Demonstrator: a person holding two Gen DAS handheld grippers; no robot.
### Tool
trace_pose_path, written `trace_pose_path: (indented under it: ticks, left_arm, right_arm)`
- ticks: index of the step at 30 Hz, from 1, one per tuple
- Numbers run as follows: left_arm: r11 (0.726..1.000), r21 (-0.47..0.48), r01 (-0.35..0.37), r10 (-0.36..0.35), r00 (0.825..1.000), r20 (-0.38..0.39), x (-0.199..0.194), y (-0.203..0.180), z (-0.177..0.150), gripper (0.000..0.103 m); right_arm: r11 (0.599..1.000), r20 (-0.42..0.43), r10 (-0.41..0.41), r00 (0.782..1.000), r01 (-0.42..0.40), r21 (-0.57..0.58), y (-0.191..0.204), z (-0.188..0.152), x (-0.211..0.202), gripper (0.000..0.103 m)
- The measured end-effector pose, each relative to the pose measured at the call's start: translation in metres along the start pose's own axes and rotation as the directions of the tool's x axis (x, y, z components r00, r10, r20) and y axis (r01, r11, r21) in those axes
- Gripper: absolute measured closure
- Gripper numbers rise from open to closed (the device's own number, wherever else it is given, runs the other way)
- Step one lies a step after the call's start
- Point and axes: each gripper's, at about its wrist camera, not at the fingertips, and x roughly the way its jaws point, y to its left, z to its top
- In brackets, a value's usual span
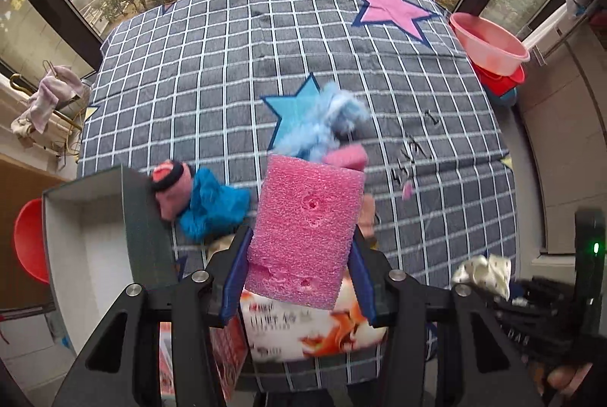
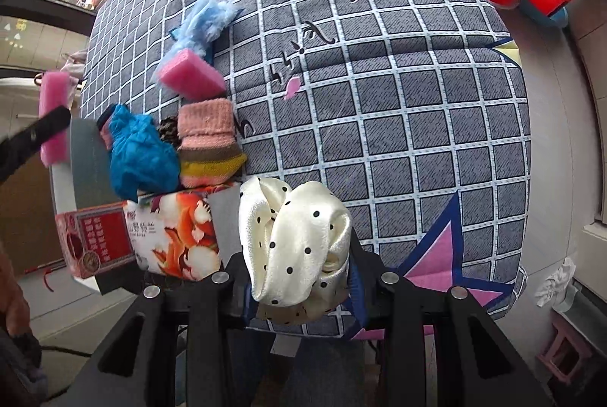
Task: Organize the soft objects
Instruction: 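Carry the pink sponge and polka-dot scrunchie over the open white box with both tools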
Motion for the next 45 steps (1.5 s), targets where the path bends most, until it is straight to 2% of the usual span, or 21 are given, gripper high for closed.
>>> trace_pose_path:
  ticks: [11, 28, 38, 45]
  left_arm:
    - [1.0, -0.016, -0.011, 0.01, 0.997, -0.082, -0.012, -0.003, -0.079, 0.051]
    - [0.991, -0.106, -0.076, 0.073, 0.997, -0.031, -0.04, 0.02, -0.113, 0.05]
    - [0.958, -0.25, -0.14, 0.148, 0.989, 0.012, -0.066, 0.076, -0.129, 0.05]
    - [0.956, -0.267, -0.123, 0.136, 0.99, 0.033, -0.069, 0.119, -0.132, 0.05]
  right_arm:
    - [0.993, -0.04, 0.024, 0.999, -0.028, -0.114, 0.026, -0.011, 0.006, 0.064]
    - [0.951, -0.096, 0.061, 0.994, -0.087, -0.296, 0.08, -0.027, 0.01, 0.064]
    - [0.921, -0.134, 0.084, 0.987, -0.129, -0.368, 0.115, -0.039, 0.016, 0.064]
    - [0.924, -0.114, 0.09, 0.989, -0.126, -0.362, 0.142, -0.048, 0.018, 0.064]
